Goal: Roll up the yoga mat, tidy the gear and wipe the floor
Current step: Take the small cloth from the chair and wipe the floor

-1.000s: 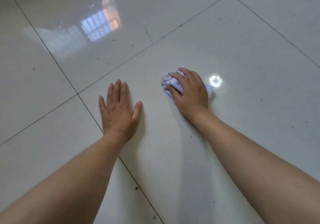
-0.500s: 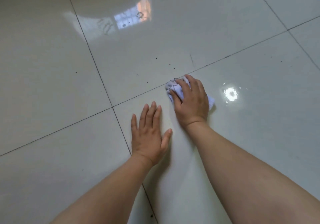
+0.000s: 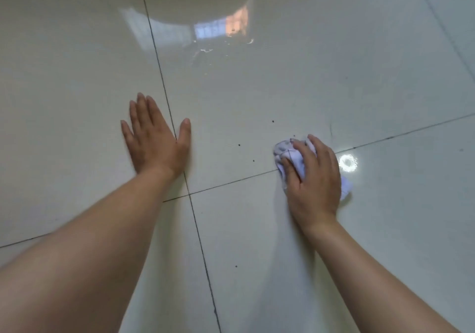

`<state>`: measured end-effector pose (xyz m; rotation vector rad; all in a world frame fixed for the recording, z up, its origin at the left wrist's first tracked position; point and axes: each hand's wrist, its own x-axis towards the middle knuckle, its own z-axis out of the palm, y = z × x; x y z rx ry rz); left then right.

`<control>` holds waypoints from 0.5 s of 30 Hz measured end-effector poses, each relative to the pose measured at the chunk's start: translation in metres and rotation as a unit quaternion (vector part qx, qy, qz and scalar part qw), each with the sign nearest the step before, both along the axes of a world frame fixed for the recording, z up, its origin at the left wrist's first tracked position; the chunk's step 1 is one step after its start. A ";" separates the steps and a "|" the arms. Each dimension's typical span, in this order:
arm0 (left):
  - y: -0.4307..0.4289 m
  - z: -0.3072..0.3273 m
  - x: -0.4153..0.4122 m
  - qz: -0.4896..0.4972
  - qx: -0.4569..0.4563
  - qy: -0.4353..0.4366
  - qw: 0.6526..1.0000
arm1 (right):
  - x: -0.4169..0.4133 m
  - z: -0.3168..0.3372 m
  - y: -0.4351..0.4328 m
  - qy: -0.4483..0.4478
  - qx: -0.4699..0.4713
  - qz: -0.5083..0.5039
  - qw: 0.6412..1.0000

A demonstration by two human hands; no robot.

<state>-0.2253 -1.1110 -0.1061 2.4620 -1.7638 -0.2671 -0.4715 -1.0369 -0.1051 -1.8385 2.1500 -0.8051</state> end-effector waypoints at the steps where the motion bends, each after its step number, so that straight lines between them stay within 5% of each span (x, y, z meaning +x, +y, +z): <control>1: -0.001 0.001 0.000 -0.001 0.000 -0.003 1.000 | 0.011 0.001 -0.023 -0.005 0.002 0.002 1.000; 6: -0.002 0.001 -0.003 0.001 0.006 -0.009 1.000 | 0.090 0.002 -0.128 -0.006 0.006 0.043 0.999; 10: -0.003 0.003 -0.002 0.002 0.019 -0.011 1.000 | 0.112 0.001 -0.119 -0.004 -0.006 0.161 0.987; 15: -0.004 0.004 -0.002 0.005 0.036 -0.010 0.999 | 0.093 0.003 -0.143 -0.003 -0.005 0.041 0.999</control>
